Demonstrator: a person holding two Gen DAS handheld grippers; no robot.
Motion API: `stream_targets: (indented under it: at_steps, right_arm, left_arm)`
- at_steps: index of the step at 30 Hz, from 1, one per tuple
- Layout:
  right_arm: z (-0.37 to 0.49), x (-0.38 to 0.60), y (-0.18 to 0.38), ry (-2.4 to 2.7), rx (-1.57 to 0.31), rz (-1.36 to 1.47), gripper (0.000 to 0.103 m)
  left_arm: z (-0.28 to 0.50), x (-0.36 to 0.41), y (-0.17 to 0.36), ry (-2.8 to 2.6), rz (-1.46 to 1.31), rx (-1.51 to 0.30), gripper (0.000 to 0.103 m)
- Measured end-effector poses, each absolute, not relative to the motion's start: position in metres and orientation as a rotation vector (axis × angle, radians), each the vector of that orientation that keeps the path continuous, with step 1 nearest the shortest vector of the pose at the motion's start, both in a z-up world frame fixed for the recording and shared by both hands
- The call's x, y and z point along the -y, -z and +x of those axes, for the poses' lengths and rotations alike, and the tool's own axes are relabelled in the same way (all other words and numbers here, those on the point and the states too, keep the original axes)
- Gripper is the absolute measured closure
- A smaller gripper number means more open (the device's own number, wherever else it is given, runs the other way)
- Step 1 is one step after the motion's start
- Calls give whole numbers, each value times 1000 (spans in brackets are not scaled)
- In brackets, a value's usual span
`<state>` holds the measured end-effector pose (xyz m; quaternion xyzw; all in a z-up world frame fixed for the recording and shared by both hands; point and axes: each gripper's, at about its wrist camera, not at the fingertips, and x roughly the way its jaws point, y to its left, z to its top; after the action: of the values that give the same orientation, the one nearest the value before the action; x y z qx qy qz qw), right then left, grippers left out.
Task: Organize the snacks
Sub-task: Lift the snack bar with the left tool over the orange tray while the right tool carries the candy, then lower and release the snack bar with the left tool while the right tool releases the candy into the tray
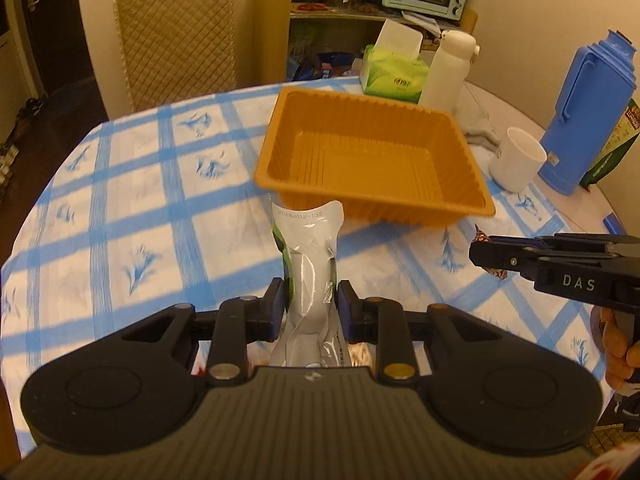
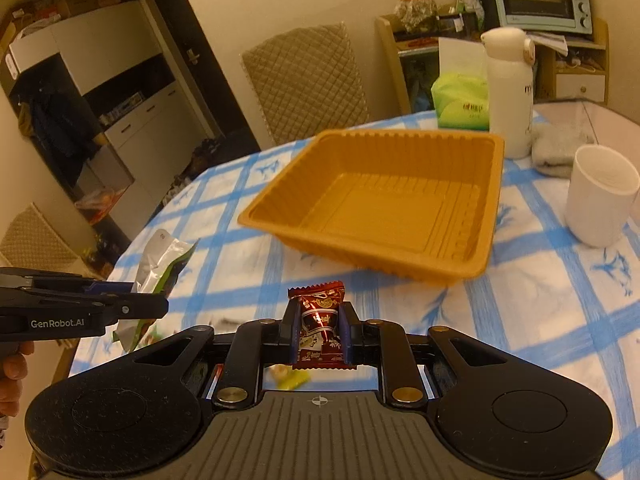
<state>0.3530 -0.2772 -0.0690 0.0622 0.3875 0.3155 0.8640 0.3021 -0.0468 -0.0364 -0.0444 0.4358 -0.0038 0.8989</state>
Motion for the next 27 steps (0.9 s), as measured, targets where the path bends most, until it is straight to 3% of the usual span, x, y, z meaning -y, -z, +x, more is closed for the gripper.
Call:
stream_targets:
  at_steps: [16,27]
  right_arm:
    - [443,277,57,-530,-736,222,83]
    - [468,284,66,-464,-751,256,83]
  left_arm:
    - [444,63,37,130,-100,-864,78]
    - [496,87,62,170,-55,-903,78]
